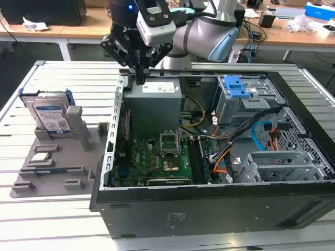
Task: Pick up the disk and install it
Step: 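Reach for the disk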
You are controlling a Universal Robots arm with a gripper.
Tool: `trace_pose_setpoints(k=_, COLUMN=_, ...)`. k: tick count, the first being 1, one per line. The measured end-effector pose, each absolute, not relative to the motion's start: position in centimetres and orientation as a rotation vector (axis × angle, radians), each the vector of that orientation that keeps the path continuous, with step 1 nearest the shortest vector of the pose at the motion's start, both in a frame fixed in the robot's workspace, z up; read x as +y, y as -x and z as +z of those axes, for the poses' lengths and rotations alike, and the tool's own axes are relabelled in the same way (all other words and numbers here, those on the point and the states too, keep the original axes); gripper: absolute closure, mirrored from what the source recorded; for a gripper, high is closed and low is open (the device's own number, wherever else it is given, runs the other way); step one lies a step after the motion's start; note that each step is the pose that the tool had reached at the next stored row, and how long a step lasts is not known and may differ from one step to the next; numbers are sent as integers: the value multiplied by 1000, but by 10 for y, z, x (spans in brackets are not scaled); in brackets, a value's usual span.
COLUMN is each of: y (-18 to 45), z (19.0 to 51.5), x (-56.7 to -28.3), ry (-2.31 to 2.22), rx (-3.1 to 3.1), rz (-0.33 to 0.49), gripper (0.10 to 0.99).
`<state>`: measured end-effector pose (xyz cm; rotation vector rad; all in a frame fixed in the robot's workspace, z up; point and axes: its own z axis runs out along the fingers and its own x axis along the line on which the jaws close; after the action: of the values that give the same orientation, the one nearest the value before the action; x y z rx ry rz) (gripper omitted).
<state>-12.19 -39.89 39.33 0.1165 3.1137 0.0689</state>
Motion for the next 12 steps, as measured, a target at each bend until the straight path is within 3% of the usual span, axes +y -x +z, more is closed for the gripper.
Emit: trace_pose_setpoints(k=12, y=147, z=393, x=-399, ry=-117, rx=3114, rz=69, gripper=980)
